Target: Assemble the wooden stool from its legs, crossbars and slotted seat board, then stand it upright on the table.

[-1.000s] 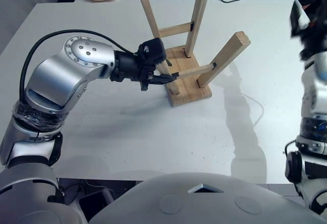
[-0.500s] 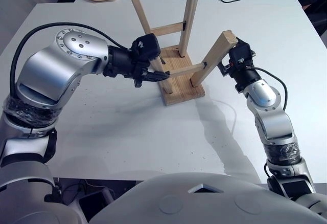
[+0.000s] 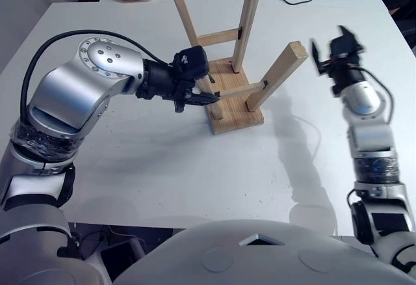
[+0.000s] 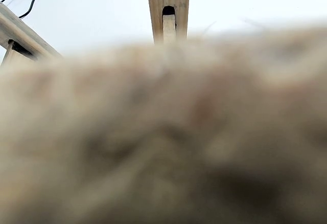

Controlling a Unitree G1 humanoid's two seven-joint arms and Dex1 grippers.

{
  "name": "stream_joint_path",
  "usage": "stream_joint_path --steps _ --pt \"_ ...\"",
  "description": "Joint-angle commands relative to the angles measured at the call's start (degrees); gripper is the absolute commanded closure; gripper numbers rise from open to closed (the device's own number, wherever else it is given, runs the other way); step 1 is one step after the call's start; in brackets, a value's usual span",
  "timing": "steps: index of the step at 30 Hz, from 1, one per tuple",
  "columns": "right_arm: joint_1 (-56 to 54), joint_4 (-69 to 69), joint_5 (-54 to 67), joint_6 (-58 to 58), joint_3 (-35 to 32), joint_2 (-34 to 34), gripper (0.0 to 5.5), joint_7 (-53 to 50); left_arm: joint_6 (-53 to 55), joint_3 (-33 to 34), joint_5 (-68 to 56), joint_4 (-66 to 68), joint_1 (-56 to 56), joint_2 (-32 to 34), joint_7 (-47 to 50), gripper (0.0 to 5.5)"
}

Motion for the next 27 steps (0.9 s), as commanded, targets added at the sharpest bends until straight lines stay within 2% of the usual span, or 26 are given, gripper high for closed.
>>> stream_joint_path --steps 1,3,4,8,9,14,16,22,27 --pt "2.3 -19.6 7.5 9.2 17.8 9.3 2.29 7.6 2.3 -6.1 -0.8 0.9 5.1 -1.2 -2.2 3.46" --pt "1.1 -24.6 10.6 14.1 21.3 11.2 2.29 8.8 2.6 -5.8 -1.5 0.5 4.7 -2.1 -2.1 3.46" --pt "0.8 -24.6 11.1 15.0 20.8 11.1 2.29 9.1 2.7 -5.4 -2.0 0.2 4.6 -2.5 -2.1 3.46" --pt "1.1 -17.6 8.0 13.8 13.0 7.2 2.29 7.8 4.9 -1.7 -6.1 -1.2 5.1 -4.2 -2.3 3.46" --pt "1.4 -15.9 7.2 12.7 11.3 5.8 2.29 7.6 6.4 0.0 -8.2 -1.6 5.4 -4.7 -2.5 3.1" --pt "3.1 -7.8 5.3 7.8 6.3 1.7 2.29 8.0 10.7 5.9 -14.3 -6.3 8.6 -6.8 -1.2 2.32" --pt "2.8 -3.5 4.2 5.3 5.5 1.0 2.29 7.9 10.1 6.9 -13.9 -7.6 11.1 -8.6 1.6 1.83" --pt "2.2 4.9 1.8 -0.4 4.8 0.0 2.29 7.9 8.4 7.6 -13.7 -10.1 16.8 -13.3 9.0 1.83" --pt "1.4 9.7 0.6 -3.6 3.7 -0.6 2.29 8.2 1.6 5.0 -7.3 -10.5 19.7 -13.5 14.6 1.83"
